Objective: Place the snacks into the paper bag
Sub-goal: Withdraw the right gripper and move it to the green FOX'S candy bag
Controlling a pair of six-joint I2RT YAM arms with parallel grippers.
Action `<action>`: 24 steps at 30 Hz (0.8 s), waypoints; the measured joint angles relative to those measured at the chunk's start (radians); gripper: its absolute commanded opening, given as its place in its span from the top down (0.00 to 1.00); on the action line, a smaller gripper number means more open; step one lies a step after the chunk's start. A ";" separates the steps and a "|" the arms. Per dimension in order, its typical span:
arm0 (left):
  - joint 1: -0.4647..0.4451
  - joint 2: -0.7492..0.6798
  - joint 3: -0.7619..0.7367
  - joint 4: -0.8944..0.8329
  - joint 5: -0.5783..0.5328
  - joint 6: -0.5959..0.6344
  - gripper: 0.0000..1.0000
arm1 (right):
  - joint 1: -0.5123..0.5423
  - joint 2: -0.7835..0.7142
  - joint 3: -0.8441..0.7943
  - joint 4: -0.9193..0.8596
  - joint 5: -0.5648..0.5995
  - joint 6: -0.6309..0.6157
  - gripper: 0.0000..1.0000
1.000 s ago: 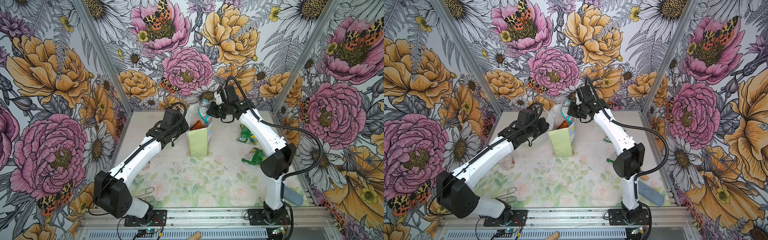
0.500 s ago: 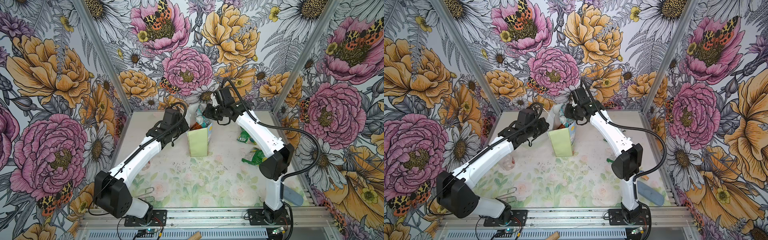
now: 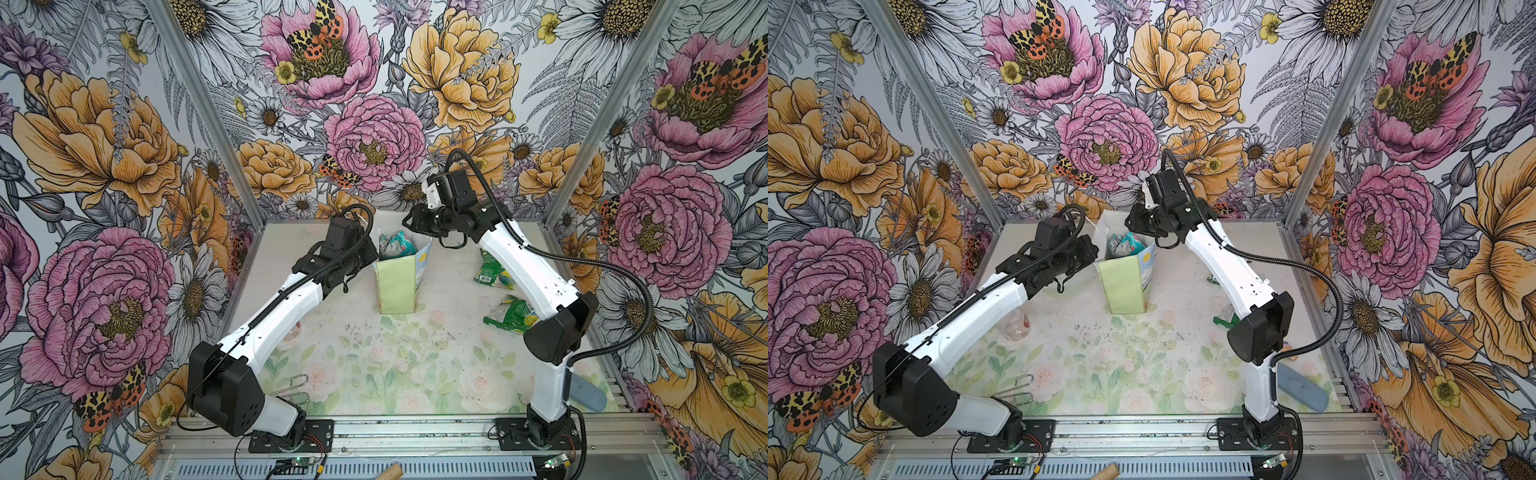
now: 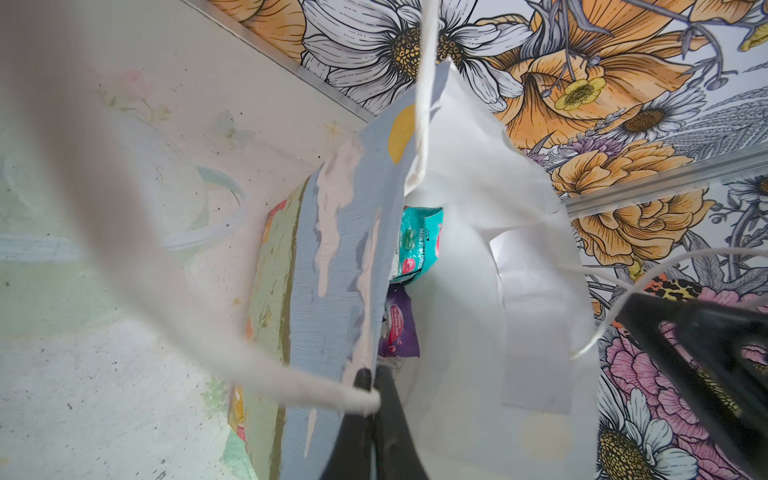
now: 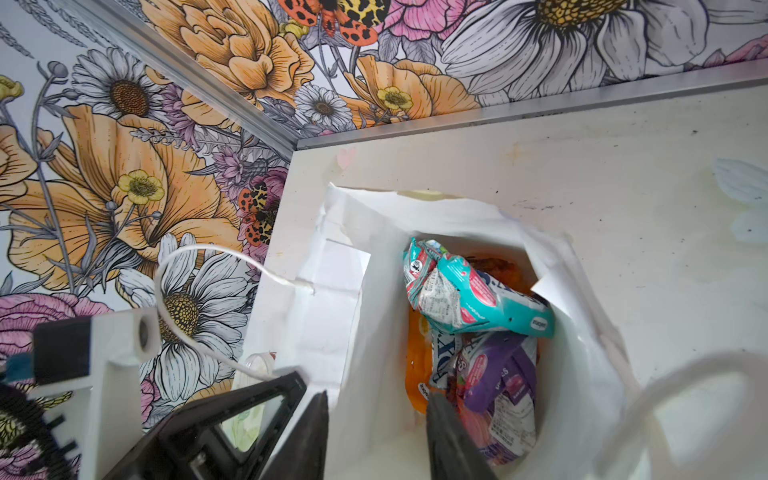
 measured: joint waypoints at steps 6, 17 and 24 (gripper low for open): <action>0.000 0.000 0.000 0.000 0.000 0.000 1.00 | -0.002 -0.106 0.000 -0.007 -0.041 -0.055 0.54; 0.000 0.000 0.000 0.000 0.001 0.000 1.00 | -0.095 -0.406 -0.193 -0.099 -0.001 -0.151 0.41; 0.002 0.000 0.000 0.000 0.001 0.001 1.00 | -0.251 -0.634 -0.485 -0.177 0.101 -0.154 0.31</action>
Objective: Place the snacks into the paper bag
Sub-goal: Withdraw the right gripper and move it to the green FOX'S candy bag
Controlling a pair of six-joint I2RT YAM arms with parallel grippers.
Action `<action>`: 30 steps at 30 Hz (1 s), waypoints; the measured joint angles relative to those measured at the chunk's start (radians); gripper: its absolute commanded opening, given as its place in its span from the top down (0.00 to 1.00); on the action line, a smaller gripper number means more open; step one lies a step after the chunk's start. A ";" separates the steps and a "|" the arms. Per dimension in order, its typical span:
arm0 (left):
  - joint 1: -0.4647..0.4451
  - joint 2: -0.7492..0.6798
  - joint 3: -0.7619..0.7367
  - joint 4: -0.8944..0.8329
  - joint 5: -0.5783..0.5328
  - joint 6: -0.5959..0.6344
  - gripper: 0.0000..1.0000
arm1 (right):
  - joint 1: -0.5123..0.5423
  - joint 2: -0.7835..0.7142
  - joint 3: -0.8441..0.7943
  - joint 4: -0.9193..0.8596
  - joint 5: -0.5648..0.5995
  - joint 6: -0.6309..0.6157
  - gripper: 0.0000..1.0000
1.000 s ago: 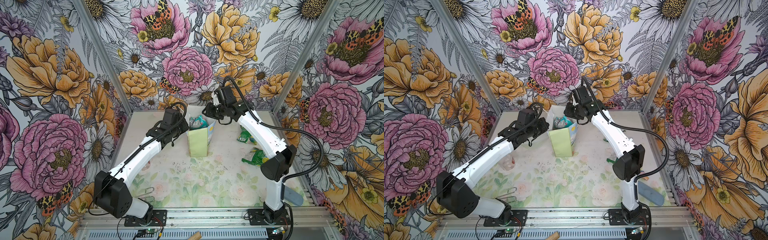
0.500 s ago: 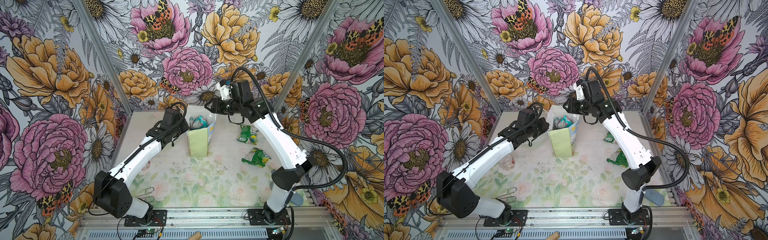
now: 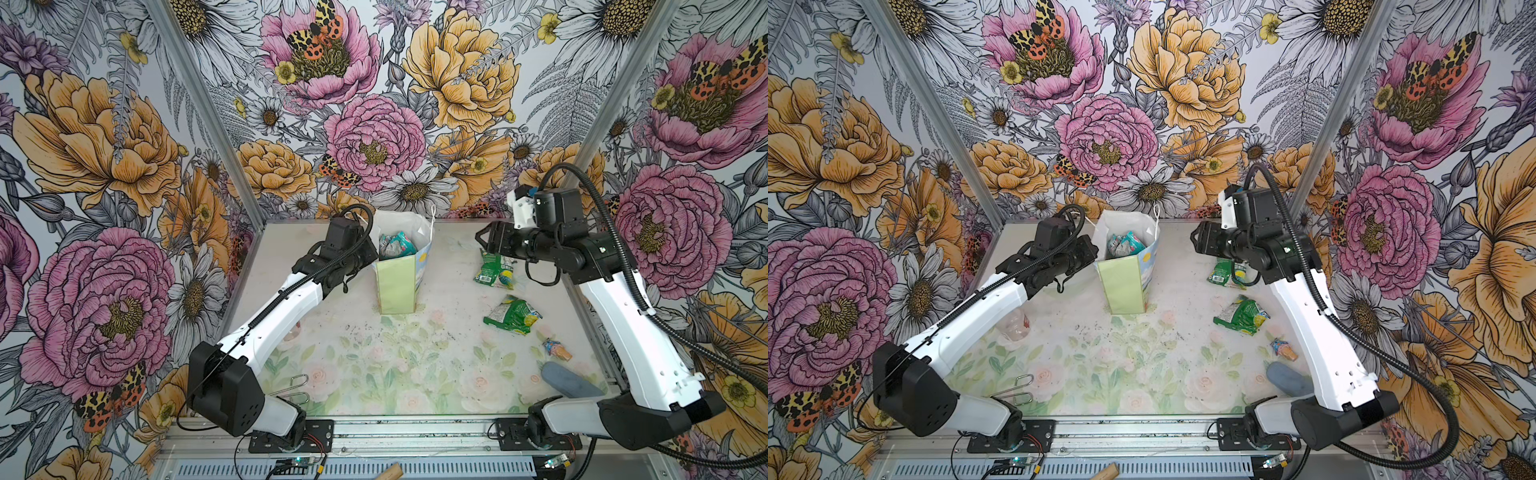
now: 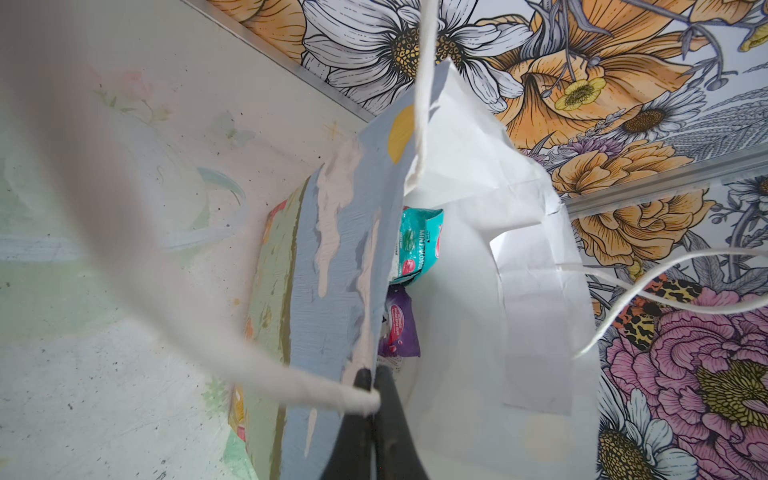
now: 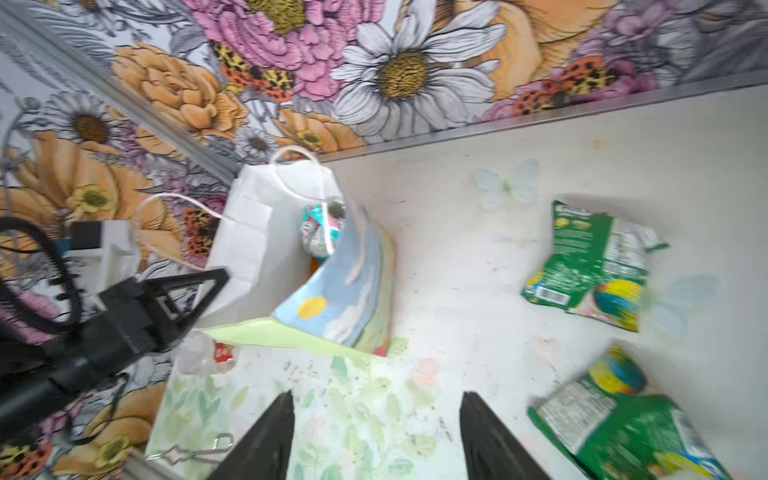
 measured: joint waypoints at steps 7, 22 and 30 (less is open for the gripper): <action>0.002 0.014 0.002 0.009 0.011 0.000 1.00 | -0.104 -0.153 -0.267 -0.097 0.093 0.060 0.20; 0.006 0.029 0.012 0.016 0.034 0.000 1.00 | -0.320 -0.233 -0.720 -0.035 0.018 0.214 0.11; 0.006 0.029 0.012 0.016 0.034 0.000 1.00 | -0.447 -0.232 -0.832 0.070 -0.073 0.234 0.11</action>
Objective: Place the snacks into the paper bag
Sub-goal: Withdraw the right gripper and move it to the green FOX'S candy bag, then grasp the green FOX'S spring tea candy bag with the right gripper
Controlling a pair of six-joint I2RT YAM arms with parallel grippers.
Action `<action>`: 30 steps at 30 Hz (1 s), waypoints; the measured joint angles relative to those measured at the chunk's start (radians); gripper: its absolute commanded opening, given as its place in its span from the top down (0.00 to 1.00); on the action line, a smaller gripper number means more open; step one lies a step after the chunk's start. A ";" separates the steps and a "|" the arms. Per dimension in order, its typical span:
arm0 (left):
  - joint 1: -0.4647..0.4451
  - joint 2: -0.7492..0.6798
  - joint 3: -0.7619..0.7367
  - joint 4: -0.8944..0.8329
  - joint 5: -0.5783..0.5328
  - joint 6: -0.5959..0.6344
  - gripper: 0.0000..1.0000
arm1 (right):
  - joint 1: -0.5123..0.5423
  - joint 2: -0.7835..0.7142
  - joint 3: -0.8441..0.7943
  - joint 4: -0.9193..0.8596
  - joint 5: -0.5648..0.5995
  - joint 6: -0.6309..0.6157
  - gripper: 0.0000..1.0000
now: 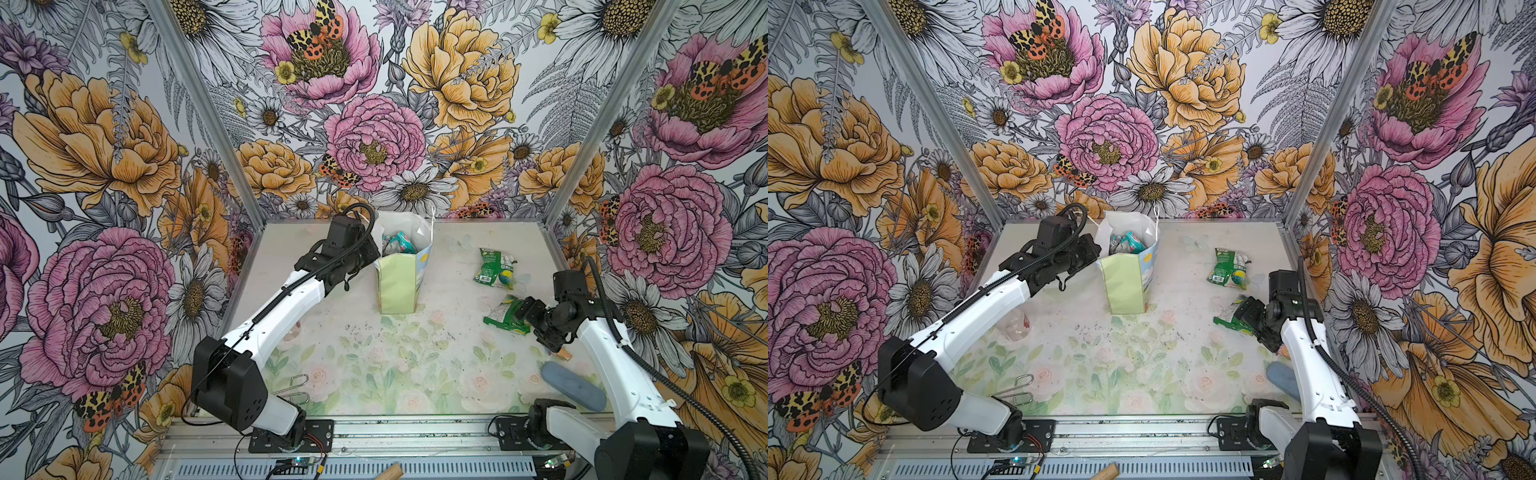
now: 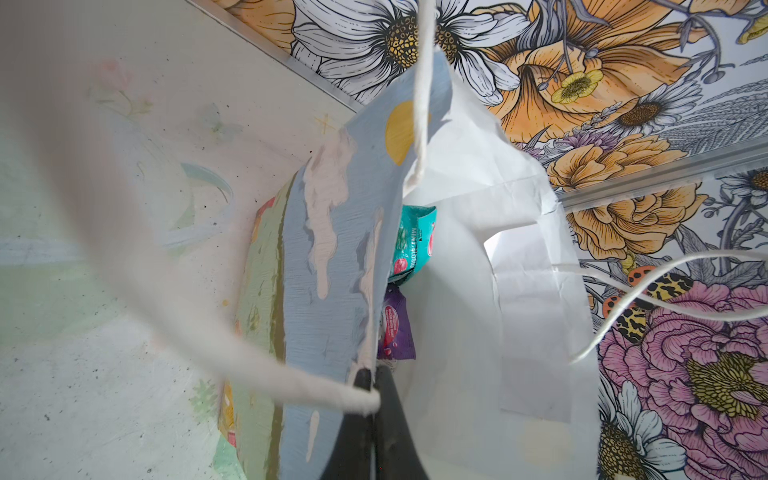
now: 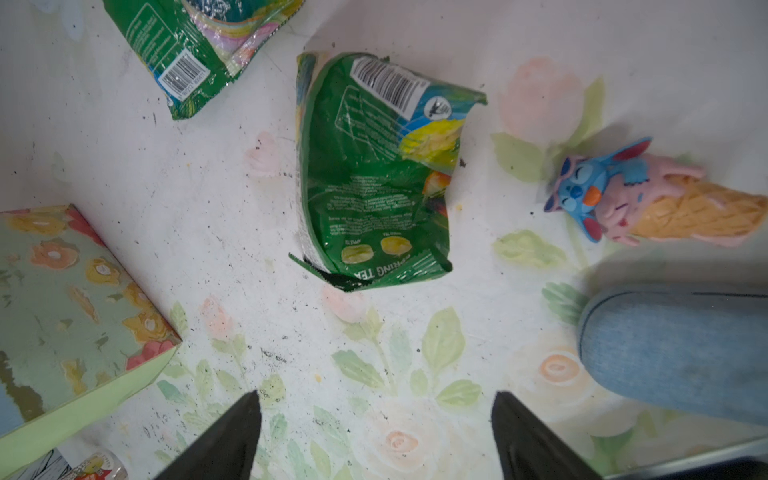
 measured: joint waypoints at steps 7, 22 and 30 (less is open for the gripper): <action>0.000 0.000 0.000 0.000 0.000 0.000 1.00 | -0.050 0.014 -0.052 0.063 -0.051 0.000 0.11; 0.000 0.000 0.000 0.001 0.000 0.000 1.00 | -0.113 0.060 -0.098 0.154 -0.096 0.002 0.10; 0.001 0.000 0.000 0.003 0.000 0.000 1.00 | -0.146 0.101 -0.097 0.169 -0.098 -0.022 0.09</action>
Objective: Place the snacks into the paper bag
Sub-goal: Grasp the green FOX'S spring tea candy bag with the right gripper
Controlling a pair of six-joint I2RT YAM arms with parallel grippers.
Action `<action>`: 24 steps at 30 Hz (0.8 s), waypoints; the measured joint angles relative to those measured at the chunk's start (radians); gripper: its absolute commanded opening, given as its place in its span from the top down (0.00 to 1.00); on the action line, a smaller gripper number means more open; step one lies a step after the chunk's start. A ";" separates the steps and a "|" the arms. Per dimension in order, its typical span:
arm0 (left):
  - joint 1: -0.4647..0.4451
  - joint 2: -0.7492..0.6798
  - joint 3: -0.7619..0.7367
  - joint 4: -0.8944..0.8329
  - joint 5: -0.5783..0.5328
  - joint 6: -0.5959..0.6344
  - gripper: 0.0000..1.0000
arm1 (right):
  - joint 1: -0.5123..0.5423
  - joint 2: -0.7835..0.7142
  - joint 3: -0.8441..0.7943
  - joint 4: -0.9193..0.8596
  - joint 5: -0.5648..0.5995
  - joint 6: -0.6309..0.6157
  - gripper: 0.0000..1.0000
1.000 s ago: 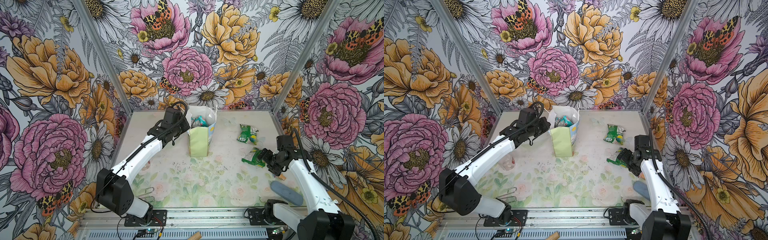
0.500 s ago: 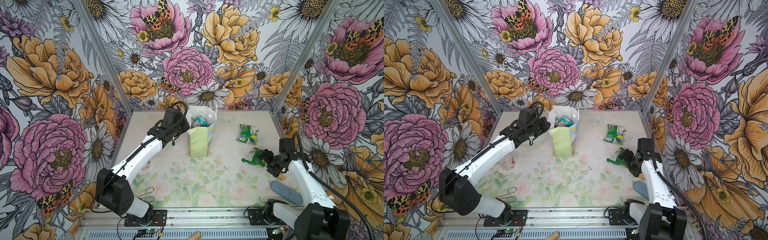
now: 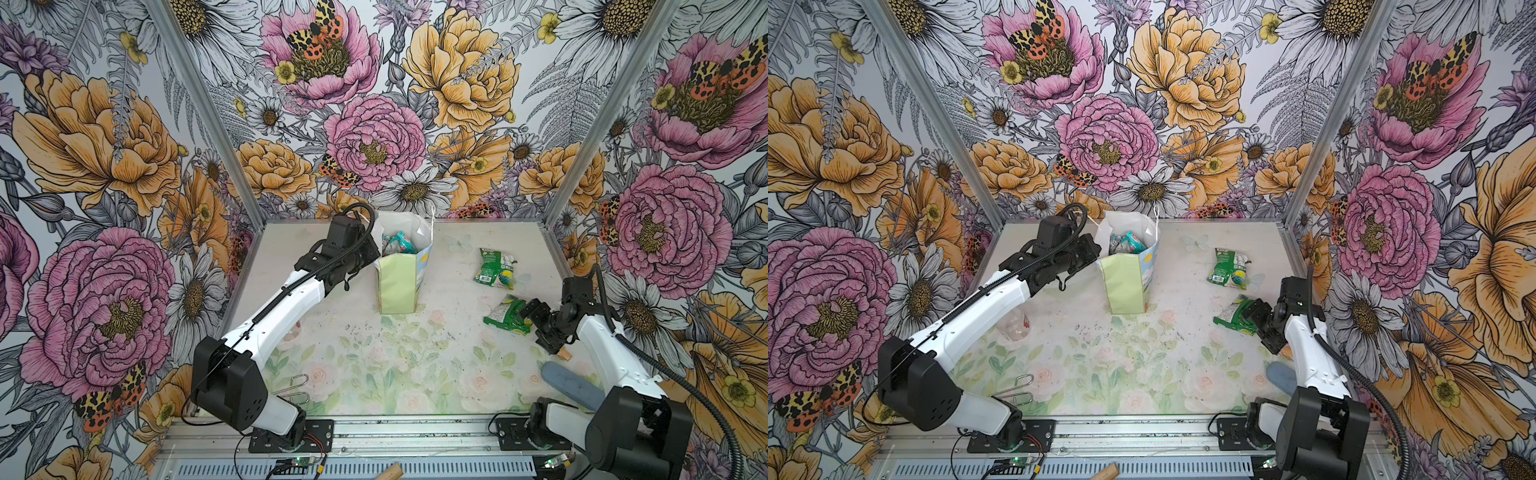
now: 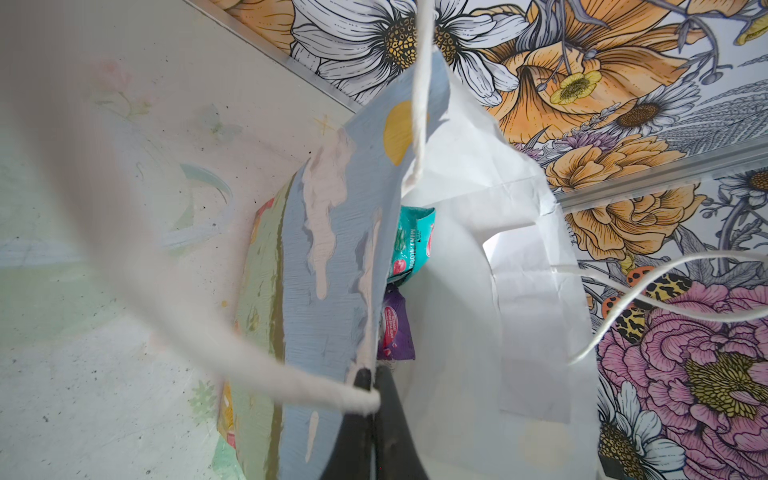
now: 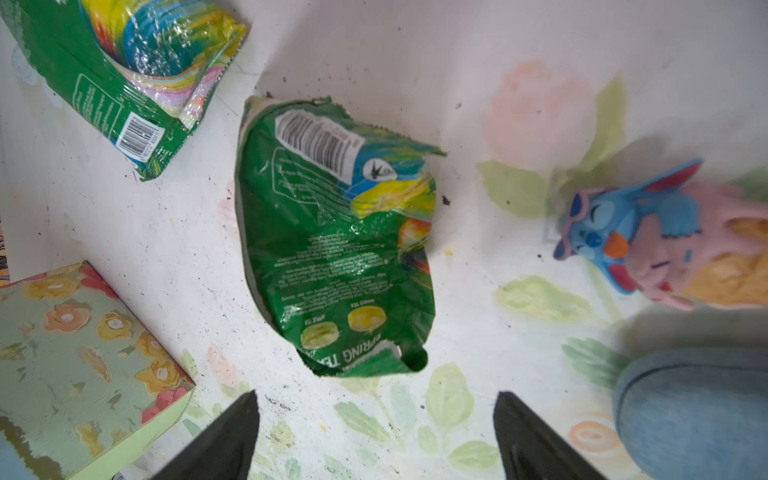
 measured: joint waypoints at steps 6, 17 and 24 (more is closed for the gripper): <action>0.000 0.000 0.000 0.000 0.000 0.000 1.00 | -0.022 0.042 0.014 0.003 0.000 -0.028 0.09; 0.000 0.000 0.000 0.000 0.000 0.000 1.00 | -0.042 0.141 0.054 0.056 -0.032 -0.056 0.02; 0.000 0.000 0.000 0.000 0.000 0.000 1.00 | -0.042 0.181 0.066 0.105 -0.069 -0.058 0.00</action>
